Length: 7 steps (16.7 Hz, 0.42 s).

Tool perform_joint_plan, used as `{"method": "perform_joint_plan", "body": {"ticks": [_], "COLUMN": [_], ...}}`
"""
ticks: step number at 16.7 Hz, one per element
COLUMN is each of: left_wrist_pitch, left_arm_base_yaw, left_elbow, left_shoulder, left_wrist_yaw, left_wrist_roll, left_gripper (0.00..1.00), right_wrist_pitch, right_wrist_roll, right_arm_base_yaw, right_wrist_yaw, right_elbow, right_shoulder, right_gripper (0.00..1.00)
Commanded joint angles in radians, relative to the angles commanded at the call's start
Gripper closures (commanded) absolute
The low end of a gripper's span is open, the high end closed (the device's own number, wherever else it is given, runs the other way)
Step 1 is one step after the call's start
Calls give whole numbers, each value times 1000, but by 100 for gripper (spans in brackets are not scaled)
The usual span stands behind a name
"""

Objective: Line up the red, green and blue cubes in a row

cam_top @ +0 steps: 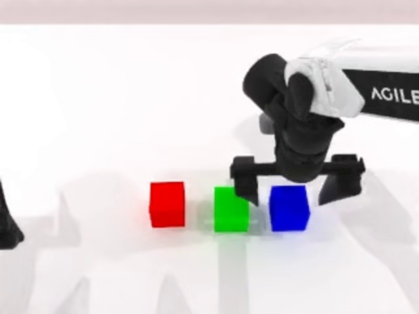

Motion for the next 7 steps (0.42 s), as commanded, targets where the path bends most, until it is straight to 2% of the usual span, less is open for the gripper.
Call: {"method": "perform_joint_plan", "body": {"ticks": [7], "left_wrist_pitch": [0], "left_arm_base_yaw": [0], "left_elbow": [0], "left_shoulder": [0], "left_wrist_yaw": [0], "left_wrist_roll": [0], "left_gripper": [0], "right_wrist_pitch": [-208], "right_wrist_roll": [-3], "right_arm_base_yaw": [10], "right_wrist_yaw": [0], "right_elbow": [139], "right_shoulder": [-68], "right_gripper": [0]}}
